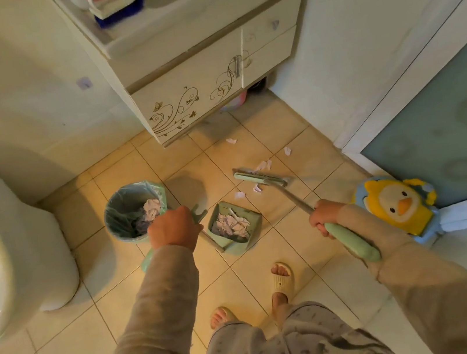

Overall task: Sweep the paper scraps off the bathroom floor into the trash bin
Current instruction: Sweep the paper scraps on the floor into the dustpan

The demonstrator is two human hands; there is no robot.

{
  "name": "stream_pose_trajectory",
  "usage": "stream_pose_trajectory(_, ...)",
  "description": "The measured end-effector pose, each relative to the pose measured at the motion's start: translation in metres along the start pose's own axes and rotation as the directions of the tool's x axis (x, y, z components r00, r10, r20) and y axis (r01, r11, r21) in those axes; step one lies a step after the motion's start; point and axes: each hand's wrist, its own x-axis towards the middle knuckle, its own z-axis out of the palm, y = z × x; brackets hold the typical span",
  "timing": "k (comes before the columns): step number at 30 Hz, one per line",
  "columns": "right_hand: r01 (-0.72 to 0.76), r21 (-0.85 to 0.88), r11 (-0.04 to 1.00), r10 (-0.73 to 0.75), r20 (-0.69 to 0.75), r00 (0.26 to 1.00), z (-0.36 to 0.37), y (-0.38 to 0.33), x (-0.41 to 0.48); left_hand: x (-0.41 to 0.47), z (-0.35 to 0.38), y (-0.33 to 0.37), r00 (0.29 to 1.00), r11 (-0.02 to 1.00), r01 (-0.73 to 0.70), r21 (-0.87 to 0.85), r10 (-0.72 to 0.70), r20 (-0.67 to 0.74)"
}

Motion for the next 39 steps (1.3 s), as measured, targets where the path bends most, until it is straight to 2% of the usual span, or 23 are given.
stream_pose_trajectory(6, 0.005, -0.199, 0.980, 0.014, 0.092, 0.996, -0.020, 0.005, 0.017, 0.009, -0.004, 0.025, 0.999, 0.999, 0.019, 0.036, -0.020, 0.048)
stream_pose_trajectory(8, 0.005, -0.219, 0.976, 0.029, 0.150, 0.988, -0.025, 0.012, 0.013, 0.011, -0.007, 0.025, 0.998, 0.999, 0.030, 0.033, -0.032, 0.063)
stream_pose_trajectory(11, -0.004, -0.160, 0.987, 0.041, 0.232, 0.972, -0.037, 0.024, 0.005, 0.012, -0.009, 0.026, 0.997, 0.998, 0.037, 0.046, -0.040, 0.068)
stream_pose_trajectory(16, -0.064, 0.075, 0.995, 0.040, 0.294, 0.955, -0.048, 0.050, -0.019, 0.018, -0.015, 0.029, 0.994, 0.997, 0.063, 0.040, -0.066, 0.084)
stream_pose_trajectory(25, -0.038, 0.217, 0.975, -0.003, 0.184, 0.983, -0.052, 0.083, -0.049, 0.024, -0.025, 0.018, 0.987, 0.983, 0.139, -0.123, -0.127, 0.102)
stream_pose_trajectory(27, -0.037, 0.244, 0.969, 0.000, 0.150, 0.989, -0.054, 0.085, -0.045, 0.025, -0.030, 0.017, 0.990, 0.991, 0.087, -0.102, -0.074, 0.119)
stream_pose_trajectory(29, -0.042, 0.264, 0.964, 0.008, 0.128, 0.992, -0.055, 0.084, -0.037, 0.024, -0.035, 0.018, 0.993, 0.999, -0.027, 0.033, 0.023, 0.118)
stream_pose_trajectory(31, -0.058, 0.274, 0.960, 0.029, 0.108, 0.994, -0.055, 0.081, -0.027, 0.023, -0.037, 0.021, 0.991, 0.993, -0.087, 0.085, 0.078, 0.108)
stream_pose_trajectory(36, -0.108, 0.232, 0.967, 0.093, 0.075, 0.993, -0.043, 0.070, -0.010, 0.019, -0.031, 0.027, 0.986, 0.987, -0.147, 0.066, 0.141, 0.089)
stream_pose_trajectory(39, -0.136, 0.227, 0.964, 0.116, 0.103, 0.988, -0.030, 0.065, -0.011, 0.019, -0.030, 0.029, 0.985, 0.985, -0.157, 0.066, 0.151, 0.082)
